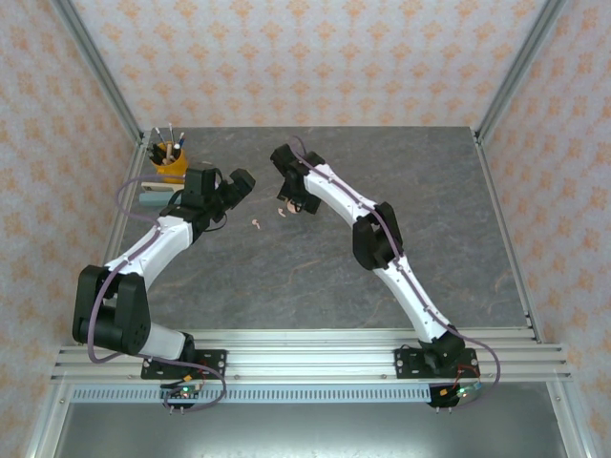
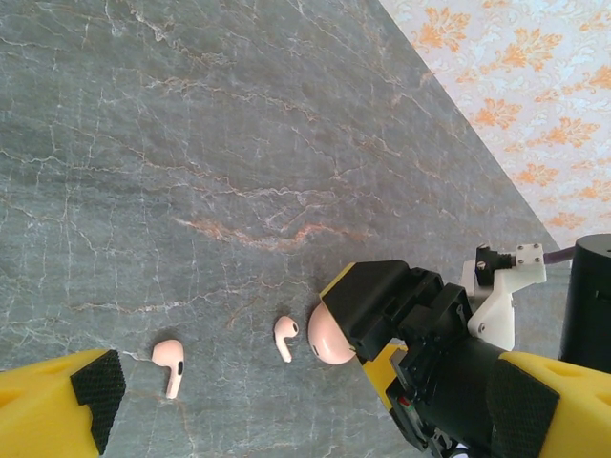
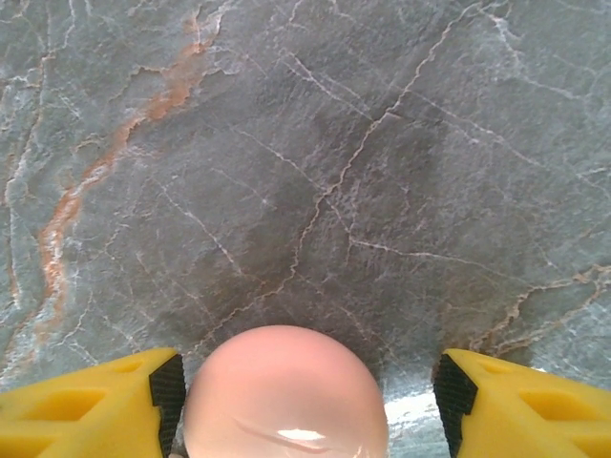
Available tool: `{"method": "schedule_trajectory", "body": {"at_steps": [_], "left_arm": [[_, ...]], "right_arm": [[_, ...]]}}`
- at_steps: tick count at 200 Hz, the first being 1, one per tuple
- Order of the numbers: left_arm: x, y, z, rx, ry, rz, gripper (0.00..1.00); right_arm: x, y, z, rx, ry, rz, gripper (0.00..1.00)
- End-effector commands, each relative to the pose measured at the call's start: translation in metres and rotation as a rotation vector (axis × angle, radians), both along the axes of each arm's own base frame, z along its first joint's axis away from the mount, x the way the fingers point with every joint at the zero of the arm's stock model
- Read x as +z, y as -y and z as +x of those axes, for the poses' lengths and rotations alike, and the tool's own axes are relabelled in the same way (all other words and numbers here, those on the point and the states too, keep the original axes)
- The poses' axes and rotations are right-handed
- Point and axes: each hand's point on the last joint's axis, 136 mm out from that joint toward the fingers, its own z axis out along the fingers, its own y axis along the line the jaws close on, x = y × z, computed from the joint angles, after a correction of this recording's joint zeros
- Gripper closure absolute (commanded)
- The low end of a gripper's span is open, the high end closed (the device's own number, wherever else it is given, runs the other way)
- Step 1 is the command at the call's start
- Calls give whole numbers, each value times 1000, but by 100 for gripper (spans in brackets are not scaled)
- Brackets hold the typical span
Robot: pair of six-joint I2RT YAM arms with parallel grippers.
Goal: Insert the wireless bluetooth earbuds into the charging case
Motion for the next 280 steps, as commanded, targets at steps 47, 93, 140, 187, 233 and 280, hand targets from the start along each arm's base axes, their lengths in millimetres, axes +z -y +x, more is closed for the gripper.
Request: {"method": "schedule_trajectory", "body": {"at_steps": [47,93,140,187,233,280], "left_arm": [[-1,-3,3,26,5,-36,0],[2,-3,-1,33,3,-42,0],[9,-4,-7,33,10,-41,0],[10,-1,-15,19,3,-49,0],[1,5,-25,15,-13,-41,0],[-1,11,-29,6,-23,-22,0]], "right_arm": [[-9,9,-24,47,-72,-68,38],[-2,23,-43,97,-97,-95,52],[7,39,-82,201,-128,-58,53],[0,78,-148,301,-217,-75,53],[-12,104,-176,271,-257,-115,48],[-15,110,-175,208,-268,-152,38]]}}
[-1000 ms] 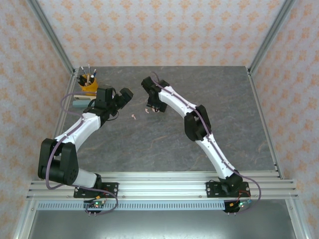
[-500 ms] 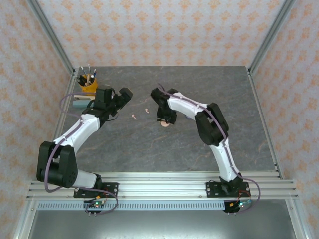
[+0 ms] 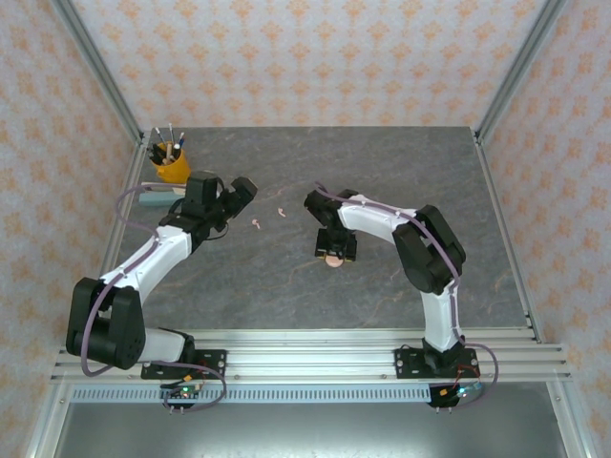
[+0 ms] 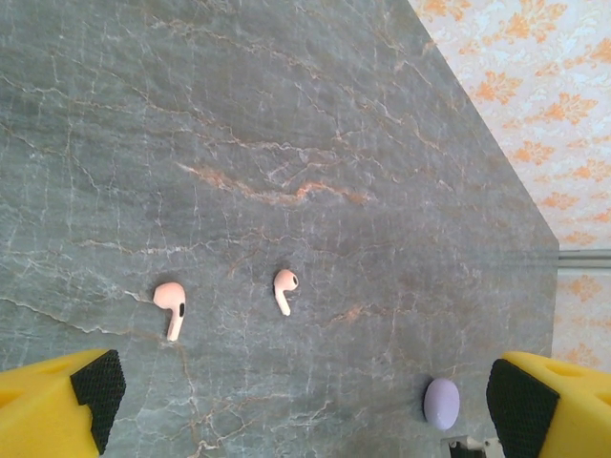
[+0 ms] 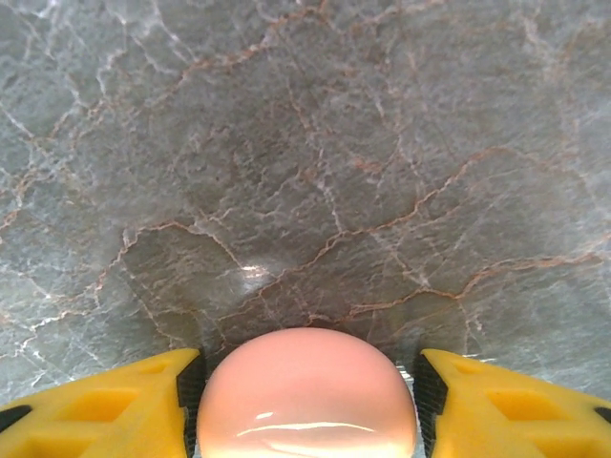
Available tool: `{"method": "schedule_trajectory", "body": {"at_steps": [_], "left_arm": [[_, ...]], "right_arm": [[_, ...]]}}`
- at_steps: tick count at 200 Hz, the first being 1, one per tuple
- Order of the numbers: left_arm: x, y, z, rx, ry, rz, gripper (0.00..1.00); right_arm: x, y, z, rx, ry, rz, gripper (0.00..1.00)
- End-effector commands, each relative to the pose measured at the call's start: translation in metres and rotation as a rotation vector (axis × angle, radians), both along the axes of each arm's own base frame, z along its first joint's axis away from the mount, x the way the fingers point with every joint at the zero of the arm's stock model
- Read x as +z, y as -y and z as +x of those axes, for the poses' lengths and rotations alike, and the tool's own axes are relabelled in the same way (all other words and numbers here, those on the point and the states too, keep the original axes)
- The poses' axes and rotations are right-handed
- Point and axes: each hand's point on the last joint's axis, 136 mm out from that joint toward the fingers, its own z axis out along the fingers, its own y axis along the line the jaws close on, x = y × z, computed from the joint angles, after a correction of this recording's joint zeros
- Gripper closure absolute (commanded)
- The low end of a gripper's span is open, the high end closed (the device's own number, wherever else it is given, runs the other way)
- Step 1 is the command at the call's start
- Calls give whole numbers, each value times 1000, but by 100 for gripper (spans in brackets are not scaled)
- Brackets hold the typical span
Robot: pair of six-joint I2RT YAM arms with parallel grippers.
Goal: Insert the wireless bluetooth earbuds into the charging case
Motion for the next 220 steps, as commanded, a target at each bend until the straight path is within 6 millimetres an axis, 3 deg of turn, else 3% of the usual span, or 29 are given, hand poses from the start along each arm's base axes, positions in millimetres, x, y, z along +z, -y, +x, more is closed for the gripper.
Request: {"method": "schedule_trajectory", "body": {"at_steps": [1,58,178,220], "left_arm": [[4,-1,-5,13,3,17,0],[0,4,-5,2,-5,27,0],[-2,13,4,-24,-3,11,0],[-3,15,4,-29,-1,5,0]], "right_arm": [[-2,9,-1,-35,7,-56,38],[-9,11,-5,-169,-20,-71,37],[-18,15,-6,-273,-44,-99,37],[-18,12,3,-227,-40,-50,48]]}}
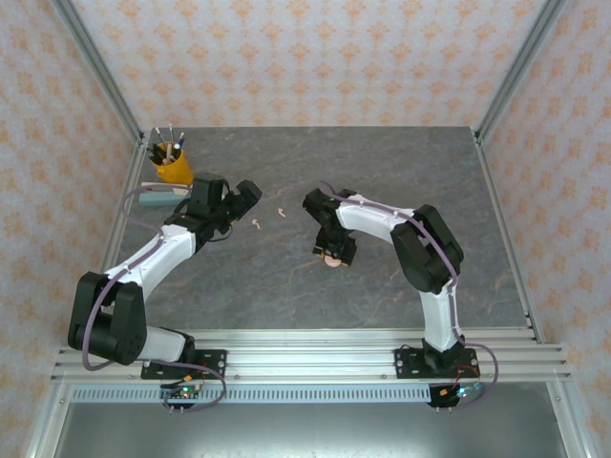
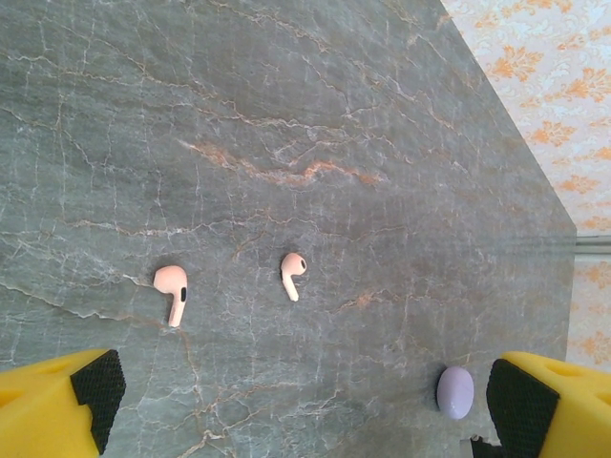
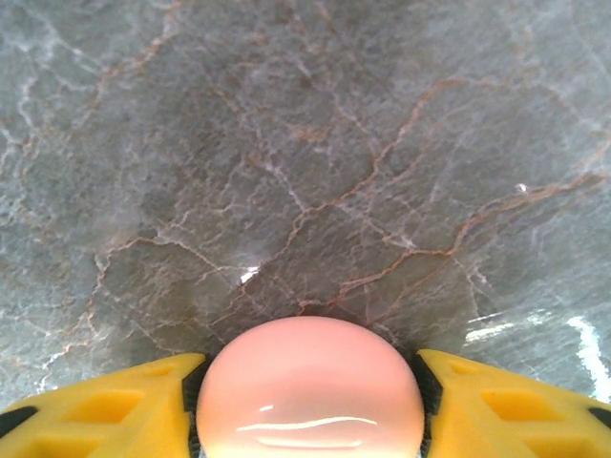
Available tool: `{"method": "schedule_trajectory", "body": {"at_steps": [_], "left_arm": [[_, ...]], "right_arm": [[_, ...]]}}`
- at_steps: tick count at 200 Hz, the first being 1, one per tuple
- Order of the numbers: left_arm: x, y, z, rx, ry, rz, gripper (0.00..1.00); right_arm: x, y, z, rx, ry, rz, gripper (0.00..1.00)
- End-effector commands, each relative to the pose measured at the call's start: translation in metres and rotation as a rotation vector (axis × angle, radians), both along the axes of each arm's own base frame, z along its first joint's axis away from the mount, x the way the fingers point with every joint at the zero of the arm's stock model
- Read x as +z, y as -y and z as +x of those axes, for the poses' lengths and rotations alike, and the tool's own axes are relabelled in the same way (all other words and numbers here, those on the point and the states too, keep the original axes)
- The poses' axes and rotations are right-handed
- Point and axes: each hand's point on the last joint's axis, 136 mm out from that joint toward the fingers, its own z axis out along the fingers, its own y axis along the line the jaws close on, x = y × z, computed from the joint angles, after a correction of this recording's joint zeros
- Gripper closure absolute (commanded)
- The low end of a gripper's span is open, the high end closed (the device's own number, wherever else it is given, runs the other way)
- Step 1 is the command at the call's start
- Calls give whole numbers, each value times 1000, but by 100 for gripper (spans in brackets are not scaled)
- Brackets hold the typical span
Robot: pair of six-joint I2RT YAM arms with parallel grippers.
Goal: Insert the wireless bluetooth earbuds into the charging case
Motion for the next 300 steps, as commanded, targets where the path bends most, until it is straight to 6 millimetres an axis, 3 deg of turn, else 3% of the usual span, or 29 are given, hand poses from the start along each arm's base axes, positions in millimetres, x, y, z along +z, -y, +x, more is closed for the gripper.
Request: {"method": "schedule_trajectory", "body": {"at_steps": [1,40,78,140,215,300], "left_arm": [[8,5,6,-8,28,-5,0],[10,6,5,-12,34,-7,0],[11,6,4,-11,36,-8,0],[11,6,4,-8,36,-6,0],[12,10,3,-11,38,0,0],[10,14,3,-24,36,1,0]], "right_arm": [[-16,15,7,15,-10,-51,49],[-1,6,24,283,33,-39,54],[4,9,26,452,19,-73,53],[-10,18,9,277,-74,-103,41],[-17,18,11,109,-77,-96,39],[-22,32,24,115,-60,-100,41]]}}
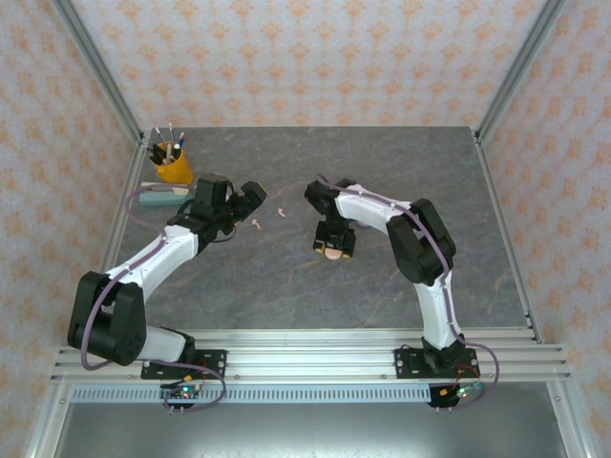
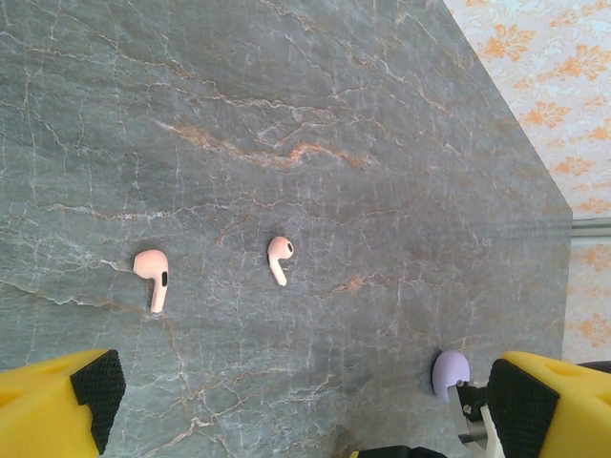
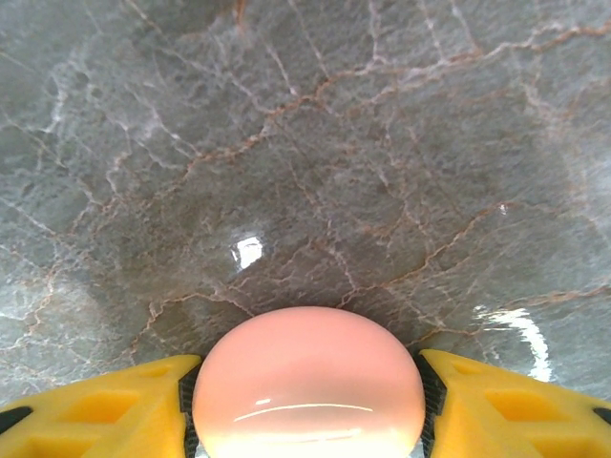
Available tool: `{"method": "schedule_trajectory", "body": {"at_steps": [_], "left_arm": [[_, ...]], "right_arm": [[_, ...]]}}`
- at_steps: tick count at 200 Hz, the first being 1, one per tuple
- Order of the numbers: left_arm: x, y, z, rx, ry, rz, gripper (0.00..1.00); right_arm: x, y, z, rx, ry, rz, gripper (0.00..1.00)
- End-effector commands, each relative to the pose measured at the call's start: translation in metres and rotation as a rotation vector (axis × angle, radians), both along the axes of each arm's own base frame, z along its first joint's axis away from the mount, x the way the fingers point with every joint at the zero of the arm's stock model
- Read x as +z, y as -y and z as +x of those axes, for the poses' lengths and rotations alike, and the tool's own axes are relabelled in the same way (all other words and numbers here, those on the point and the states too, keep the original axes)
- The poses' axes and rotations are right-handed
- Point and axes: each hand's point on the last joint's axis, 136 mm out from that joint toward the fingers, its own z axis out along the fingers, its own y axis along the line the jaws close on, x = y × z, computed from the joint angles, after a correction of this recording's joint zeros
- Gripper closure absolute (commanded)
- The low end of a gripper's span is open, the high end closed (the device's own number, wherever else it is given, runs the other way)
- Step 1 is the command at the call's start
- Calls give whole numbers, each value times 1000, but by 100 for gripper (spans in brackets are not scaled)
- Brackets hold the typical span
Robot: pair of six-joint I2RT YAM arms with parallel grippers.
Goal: Insert the wireless bluetooth earbuds into the charging case
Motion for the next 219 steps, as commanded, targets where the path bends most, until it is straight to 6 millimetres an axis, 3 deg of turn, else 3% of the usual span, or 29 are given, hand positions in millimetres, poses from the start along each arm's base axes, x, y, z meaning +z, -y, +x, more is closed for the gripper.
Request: {"method": "schedule_trajectory", "body": {"at_steps": [1,118,219], "left_arm": [[9,2,6,7,32,1,0],[-3,17,-2,-58,9,10,0],[-34,44,-28,-197,48,-27,0]], "right_arm": [[-23,31,6,-18,-5,-112,41],[-23,27,13,0,-3,-97,50],[15,6,28,-255,118,68,56]]}}
